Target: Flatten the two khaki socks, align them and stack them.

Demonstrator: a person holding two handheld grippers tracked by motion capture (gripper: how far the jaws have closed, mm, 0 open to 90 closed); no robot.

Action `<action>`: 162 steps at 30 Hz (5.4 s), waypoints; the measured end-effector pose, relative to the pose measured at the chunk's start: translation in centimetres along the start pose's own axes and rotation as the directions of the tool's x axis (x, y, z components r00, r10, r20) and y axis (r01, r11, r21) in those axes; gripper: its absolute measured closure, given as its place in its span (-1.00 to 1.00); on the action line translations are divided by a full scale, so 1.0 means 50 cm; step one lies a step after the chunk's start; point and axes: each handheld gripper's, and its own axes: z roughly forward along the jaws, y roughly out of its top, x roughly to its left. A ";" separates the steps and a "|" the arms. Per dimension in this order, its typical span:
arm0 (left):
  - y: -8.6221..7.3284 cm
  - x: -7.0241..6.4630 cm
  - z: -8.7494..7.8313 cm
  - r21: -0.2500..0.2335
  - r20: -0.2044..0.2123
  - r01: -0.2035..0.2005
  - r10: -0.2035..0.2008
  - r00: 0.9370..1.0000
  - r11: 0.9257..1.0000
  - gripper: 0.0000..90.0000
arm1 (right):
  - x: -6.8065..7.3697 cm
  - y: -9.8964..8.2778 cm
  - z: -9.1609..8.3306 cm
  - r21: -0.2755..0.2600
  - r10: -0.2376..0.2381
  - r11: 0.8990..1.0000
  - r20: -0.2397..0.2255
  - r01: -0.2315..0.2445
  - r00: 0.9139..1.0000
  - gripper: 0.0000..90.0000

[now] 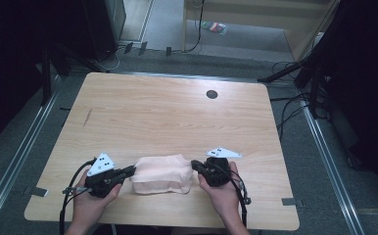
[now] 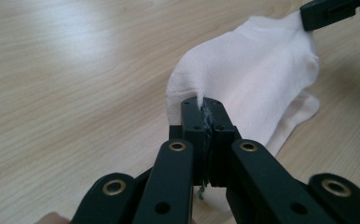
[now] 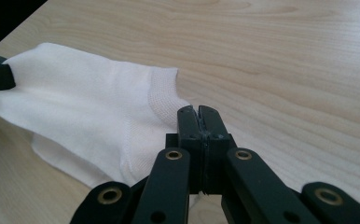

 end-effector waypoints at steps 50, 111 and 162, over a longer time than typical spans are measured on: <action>-0.045 -0.030 0.061 0.193 -0.065 -0.132 0.147 0.987 0.972 0.98 | -0.001 -0.059 0.053 0.088 -0.020 0.996 0.036 0.017 0.999 0.99; -0.052 0.048 0.053 -0.181 0.034 0.097 -0.092 0.995 0.979 -0.02 | 0.019 -0.080 0.042 -0.087 -0.015 0.996 -0.024 0.013 1.000 0.08; -0.110 0.209 -0.084 -0.235 -0.223 0.202 -0.255 0.941 0.951 -0.92 | -0.179 -0.105 -0.122 -0.229 0.080 0.972 0.154 -0.044 0.985 -0.70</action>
